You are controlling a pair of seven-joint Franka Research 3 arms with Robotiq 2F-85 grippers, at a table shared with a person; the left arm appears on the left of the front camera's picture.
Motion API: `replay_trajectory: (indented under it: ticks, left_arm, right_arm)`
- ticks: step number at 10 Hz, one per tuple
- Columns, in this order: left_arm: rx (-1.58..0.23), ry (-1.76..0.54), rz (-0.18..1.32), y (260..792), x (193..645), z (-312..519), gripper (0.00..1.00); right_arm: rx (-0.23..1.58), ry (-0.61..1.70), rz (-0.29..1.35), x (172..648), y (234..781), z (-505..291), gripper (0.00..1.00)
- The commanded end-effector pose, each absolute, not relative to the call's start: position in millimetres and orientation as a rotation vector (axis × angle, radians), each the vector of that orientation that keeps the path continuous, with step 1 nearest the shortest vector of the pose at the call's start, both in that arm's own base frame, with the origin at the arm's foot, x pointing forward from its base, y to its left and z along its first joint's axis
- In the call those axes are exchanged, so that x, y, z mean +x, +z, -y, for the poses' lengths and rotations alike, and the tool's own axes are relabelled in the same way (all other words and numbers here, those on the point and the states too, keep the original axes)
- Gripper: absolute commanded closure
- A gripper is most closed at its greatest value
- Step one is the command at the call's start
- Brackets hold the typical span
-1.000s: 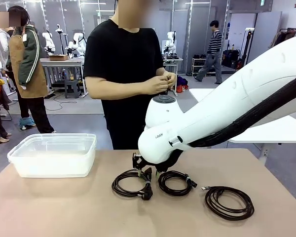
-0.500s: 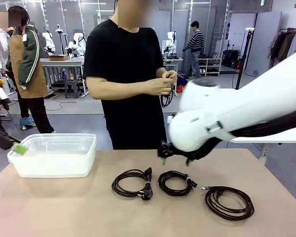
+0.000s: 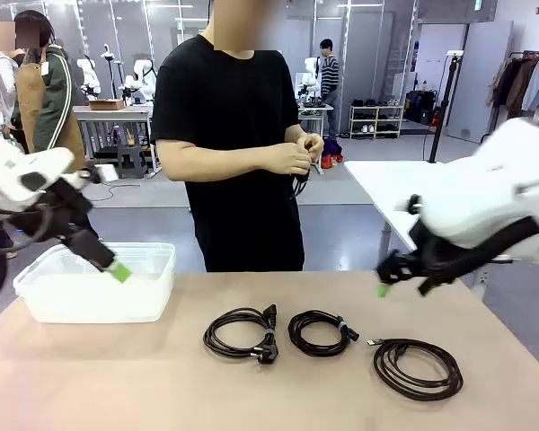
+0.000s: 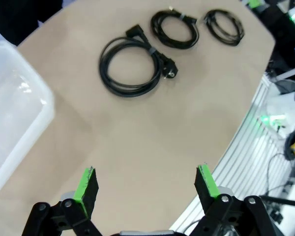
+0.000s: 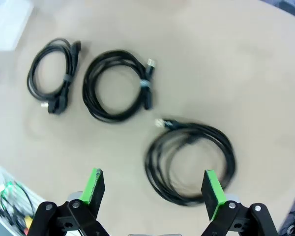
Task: Organize and store the cables.
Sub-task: Place the Power Cable into the Organizing box.
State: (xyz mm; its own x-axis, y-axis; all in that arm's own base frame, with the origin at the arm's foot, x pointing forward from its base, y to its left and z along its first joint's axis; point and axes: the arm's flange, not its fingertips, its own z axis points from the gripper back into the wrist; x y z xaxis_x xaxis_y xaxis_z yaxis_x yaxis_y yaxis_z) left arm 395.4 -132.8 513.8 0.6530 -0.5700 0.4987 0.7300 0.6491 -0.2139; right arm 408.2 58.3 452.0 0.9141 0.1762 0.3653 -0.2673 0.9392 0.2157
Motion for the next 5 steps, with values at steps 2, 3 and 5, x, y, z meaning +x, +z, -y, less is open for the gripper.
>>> replay_trajectory:
  ticks: [2,3,5]
  left_arm:
    - [-0.33,-0.692,0.356,511.0,416.0,209.9,0.0]
    - [-0.302,-0.682,0.337,510.2,418.0,241.6,0.0]
    - [-0.287,-0.575,0.337,500.3,431.3,293.1,0.0]
  right_arm:
    - [0.296,0.395,0.395,376.3,463.2,31.1,0.0]
    - [0.318,0.437,0.428,364.3,466.6,60.4,0.0]
    - [0.338,0.497,0.49,348.2,465.7,111.7,0.0]
